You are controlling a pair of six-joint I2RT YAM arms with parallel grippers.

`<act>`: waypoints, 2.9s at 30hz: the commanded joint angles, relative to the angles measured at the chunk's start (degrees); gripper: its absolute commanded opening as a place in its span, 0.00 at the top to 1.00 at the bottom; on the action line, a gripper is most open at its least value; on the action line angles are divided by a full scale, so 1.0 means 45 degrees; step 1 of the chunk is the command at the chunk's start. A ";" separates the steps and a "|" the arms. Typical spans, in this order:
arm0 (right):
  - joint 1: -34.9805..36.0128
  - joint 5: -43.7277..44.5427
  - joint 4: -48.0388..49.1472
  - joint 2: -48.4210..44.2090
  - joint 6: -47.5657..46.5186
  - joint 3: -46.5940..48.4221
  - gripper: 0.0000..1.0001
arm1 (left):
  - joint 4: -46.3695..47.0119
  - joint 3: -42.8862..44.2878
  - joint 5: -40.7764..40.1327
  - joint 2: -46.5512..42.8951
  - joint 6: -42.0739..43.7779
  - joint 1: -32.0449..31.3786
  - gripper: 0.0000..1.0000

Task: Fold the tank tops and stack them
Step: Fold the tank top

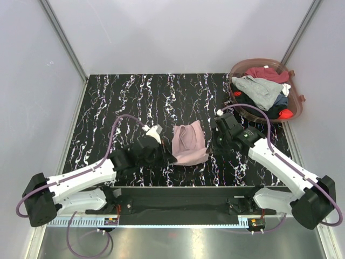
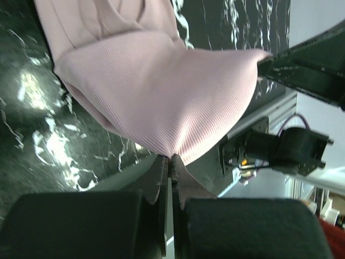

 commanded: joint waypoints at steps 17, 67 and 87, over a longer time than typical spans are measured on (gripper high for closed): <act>-0.2109 0.0721 0.2590 0.4272 -0.1377 0.3233 1.00 | 0.1234 0.2824 0.3394 0.4065 0.2067 0.4328 1.00; -0.3399 -0.2437 0.7648 0.9939 -0.1926 0.6678 0.44 | 0.2016 0.8605 0.5444 1.0334 0.4313 0.8902 0.48; -0.4141 -0.5881 0.9309 1.2400 0.0400 0.4545 0.90 | 0.1509 1.2161 0.6658 1.5161 0.4431 0.9057 0.68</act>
